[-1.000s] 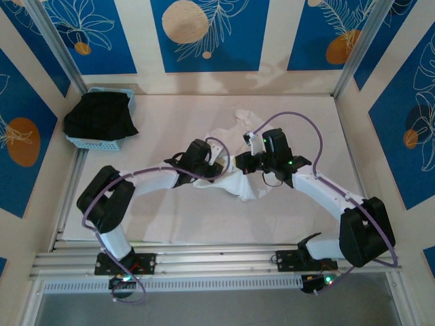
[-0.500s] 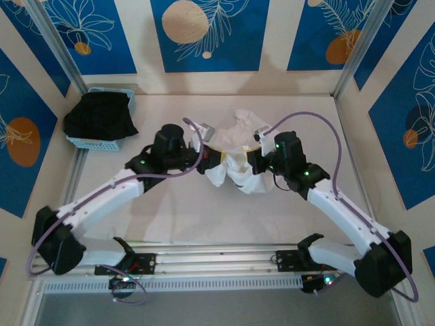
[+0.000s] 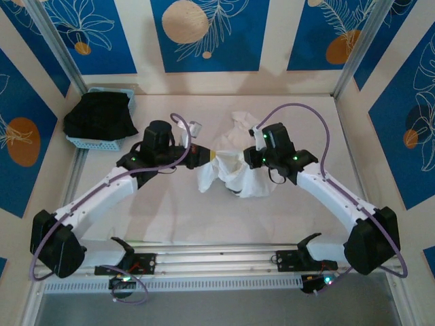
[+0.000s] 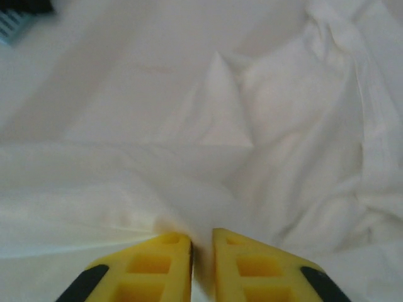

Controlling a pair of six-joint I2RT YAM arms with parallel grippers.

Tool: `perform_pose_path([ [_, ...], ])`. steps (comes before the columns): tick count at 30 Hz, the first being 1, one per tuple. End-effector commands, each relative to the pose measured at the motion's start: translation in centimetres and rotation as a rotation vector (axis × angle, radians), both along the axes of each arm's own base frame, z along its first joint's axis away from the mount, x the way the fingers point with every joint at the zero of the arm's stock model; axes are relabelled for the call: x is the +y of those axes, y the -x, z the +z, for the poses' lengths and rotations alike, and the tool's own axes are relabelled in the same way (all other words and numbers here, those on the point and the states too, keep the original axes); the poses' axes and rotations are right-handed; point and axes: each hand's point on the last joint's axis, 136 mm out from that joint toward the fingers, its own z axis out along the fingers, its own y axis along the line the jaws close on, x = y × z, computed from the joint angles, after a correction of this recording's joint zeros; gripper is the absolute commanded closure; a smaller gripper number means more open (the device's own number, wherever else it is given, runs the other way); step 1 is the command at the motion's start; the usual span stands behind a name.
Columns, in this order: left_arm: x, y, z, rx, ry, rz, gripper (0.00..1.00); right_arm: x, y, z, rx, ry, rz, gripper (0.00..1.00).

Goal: Fold the inside-out t-shirt

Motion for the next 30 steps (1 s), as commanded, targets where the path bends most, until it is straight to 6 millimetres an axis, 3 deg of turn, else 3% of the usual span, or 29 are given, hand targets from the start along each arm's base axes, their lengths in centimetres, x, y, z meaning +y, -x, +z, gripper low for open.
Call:
perform_pose_path([
  [1, -0.5, 0.1, 0.1, 0.011, 0.032, -0.03, 1.0, -1.3, 2.1, -0.2, 0.063, 0.028, -0.029, 0.77],
  [6, -0.6, 0.1, -0.1, 0.013, 0.047, -0.037, 1.0, 0.7, 5.9, 0.9, -0.013, -0.071, 0.122, 0.65],
  [11, -0.6, 0.1, -0.1, 0.012, 0.054, -0.035, 1.0, 4.1, 8.9, 1.7, -0.066, -0.239, 0.284, 0.65],
  [16, -0.8, 0.1, 0.0, 0.014, 0.059, -0.041, 1.0, 3.0, 6.5, -0.9, -0.075, -0.113, 0.136, 0.62],
  [21, -0.7, 0.3, 0.0, 0.012, 0.06, -0.045, 1.0, 1.7, 3.4, -3.2, -0.072, -0.013, -0.02, 0.52],
  [26, -0.6, 0.5, 0.2, 0.004, 0.071, -0.05, 1.0, 3.9, 0.7, -4.7, -0.059, -0.085, 0.012, 0.42],
  [27, -0.5, 0.4, 0.1, 0.008, 0.071, -0.044, 1.0, 4.2, 0.3, -4.7, -0.057, -0.098, 0.018, 0.45],
  [30, 0.8, -0.5, -0.5, 0.028, 0.062, 0.015, 1.0, 4.1, 0.0, -3.2, -0.068, -0.155, 0.043, 0.79],
])
